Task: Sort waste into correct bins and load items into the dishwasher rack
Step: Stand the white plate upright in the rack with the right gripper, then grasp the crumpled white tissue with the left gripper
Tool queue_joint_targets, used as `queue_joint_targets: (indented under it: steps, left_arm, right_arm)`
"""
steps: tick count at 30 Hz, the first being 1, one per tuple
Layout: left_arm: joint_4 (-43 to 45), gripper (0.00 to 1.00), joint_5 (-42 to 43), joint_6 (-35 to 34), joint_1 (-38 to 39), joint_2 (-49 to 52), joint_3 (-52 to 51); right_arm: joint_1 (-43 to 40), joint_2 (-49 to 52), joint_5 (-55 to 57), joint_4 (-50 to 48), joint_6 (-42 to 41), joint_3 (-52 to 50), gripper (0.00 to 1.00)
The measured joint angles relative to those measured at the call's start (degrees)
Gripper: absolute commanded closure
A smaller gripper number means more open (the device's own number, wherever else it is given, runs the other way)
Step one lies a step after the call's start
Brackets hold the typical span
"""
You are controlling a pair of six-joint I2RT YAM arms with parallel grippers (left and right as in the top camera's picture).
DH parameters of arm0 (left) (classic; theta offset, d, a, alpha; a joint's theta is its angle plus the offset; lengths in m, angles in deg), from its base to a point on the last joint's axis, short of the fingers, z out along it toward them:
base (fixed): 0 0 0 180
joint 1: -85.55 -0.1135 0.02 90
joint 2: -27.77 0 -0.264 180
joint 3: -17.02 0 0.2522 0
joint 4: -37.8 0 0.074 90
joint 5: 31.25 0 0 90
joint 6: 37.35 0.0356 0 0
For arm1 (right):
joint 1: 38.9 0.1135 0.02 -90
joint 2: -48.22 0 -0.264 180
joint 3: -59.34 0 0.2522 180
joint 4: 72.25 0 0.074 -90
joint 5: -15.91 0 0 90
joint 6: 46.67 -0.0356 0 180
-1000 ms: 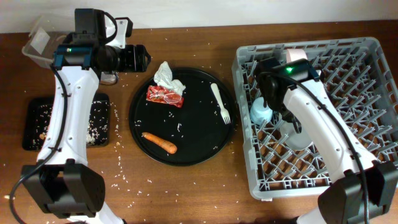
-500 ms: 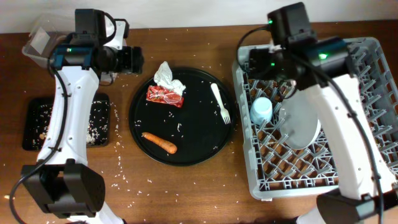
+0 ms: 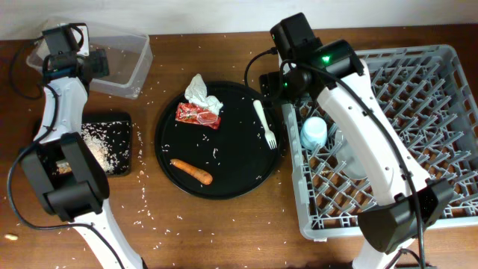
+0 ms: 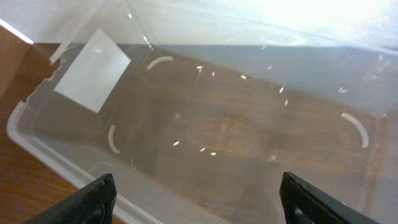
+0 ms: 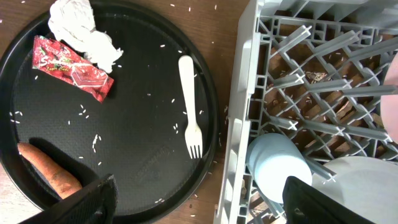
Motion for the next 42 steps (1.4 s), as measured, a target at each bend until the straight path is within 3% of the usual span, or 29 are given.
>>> queue_joint_targets:
  steps: [4, 11, 17, 23, 26, 31, 37, 38, 40, 42]
  left_arm:
    - [3.37, 0.16, 1.27, -0.63, -0.28, 2.29, 0.28]
    - [-5.55, 0.16, 1.27, -0.87, -0.48, 5.49, 0.37]
    - [-12.20, 0.16, 1.29, -5.84, -0.44, 5.01, 0.33]
    - [-16.94, 0.16, 4.76, -7.48, 0.74, -8.09, 1.38]
    - [-24.20, 0.14, 10.88, -5.77, 7.74, -13.03, 2.54]
    - [-27.65, 0.14, 13.05, 0.13, 23.45, -7.13, 2.01]
    - [-26.23, 0.14, 11.85, -5.99, 27.54, 2.80, 1.46]
    - [-26.16, 0.16, 11.54, -6.69, 27.85, 3.82, 1.46]
    - [-26.29, 0.32, 11.17, -7.50, 28.81, 5.70, 1.40]
    - [-28.24, 0.55, 11.08, -8.07, 29.29, 6.78, 1.40]
  right_arm:
    - [0.00, 0.00, 0.00, 0.00, 0.09, 0.02, 0.16]
    - [0.00, 0.00, 0.00, 0.00, 0.13, 0.02, 0.16]
    - [0.00, 0.00, 0.02, 0.00, 0.15, 0.02, 0.16]
    - [0.00, 0.00, 0.04, -0.44, 0.15, 0.02, 0.15]
    - [0.00, 0.00, 0.02, -0.68, 0.15, 0.02, 0.14]
    - [0.00, 0.00, 1.40, 0.00, 0.17, 0.02, 0.11]
    - [0.00, 0.00, 3.13, 0.44, 0.13, 0.02, 0.11]
    - [0.00, 0.00, 3.26, 0.46, 0.15, 0.02, 0.11]
    - [0.00, 0.00, 3.26, 0.63, 0.15, 0.02, 0.11]
    - [0.00, 0.00, 3.26, 0.63, 0.15, 0.02, 0.11]
